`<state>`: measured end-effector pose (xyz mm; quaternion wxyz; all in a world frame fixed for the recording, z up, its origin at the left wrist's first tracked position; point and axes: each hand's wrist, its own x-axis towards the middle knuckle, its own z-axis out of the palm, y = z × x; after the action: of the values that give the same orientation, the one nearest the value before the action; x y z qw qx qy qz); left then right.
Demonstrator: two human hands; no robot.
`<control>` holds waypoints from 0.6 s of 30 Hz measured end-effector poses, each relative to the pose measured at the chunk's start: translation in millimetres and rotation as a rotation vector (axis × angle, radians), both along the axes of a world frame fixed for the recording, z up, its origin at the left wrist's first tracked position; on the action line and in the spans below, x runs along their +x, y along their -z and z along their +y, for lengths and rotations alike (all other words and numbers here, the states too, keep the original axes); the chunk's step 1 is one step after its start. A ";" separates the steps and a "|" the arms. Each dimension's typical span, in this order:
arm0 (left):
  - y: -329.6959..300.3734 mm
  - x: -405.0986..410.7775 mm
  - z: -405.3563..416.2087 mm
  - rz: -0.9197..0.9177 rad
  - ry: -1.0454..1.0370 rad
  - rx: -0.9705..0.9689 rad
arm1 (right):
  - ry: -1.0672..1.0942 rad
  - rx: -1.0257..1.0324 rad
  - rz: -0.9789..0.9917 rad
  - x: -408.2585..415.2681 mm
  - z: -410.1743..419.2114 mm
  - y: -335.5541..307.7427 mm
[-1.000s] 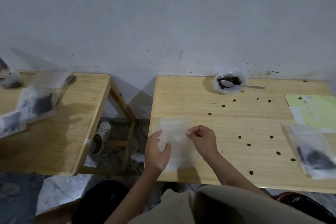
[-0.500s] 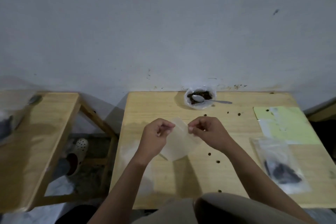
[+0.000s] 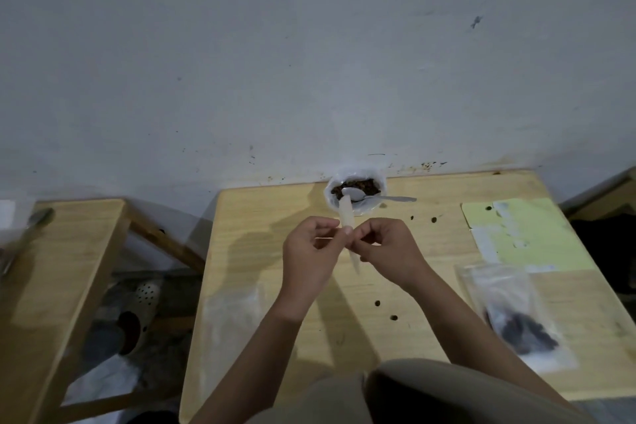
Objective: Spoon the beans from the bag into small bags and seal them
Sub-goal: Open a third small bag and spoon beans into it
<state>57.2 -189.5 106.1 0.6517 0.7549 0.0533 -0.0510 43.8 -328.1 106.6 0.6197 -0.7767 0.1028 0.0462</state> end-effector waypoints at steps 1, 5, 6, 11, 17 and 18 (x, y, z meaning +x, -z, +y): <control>-0.7 0.8 -1.8 0.006 -0.011 -0.007 | -0.011 0.012 0.000 0.0 -1.7 -0.6; -4.2 4.4 -3.6 0.024 0.001 -0.053 | -0.063 0.054 0.007 1.3 -9.0 -2.9; -5.0 4.9 -3.5 0.045 0.002 -0.083 | -0.058 0.068 0.009 1.7 -10.2 -3.0; -8.8 6.9 -5.7 0.187 -0.031 -0.212 | 0.014 0.168 0.020 -0.6 -10.1 -4.7; -9.9 8.6 -5.7 0.233 0.014 -0.285 | 0.050 0.220 -0.006 -5.2 -5.6 -1.3; -9.3 9.0 -4.2 0.235 0.020 -0.301 | 0.041 0.250 -0.012 -5.6 -5.9 -1.4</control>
<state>66.2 -193.7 115.4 0.7460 0.6383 0.1133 -0.1524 38.2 -334.0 108.0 0.7131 -0.6914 0.1083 0.0411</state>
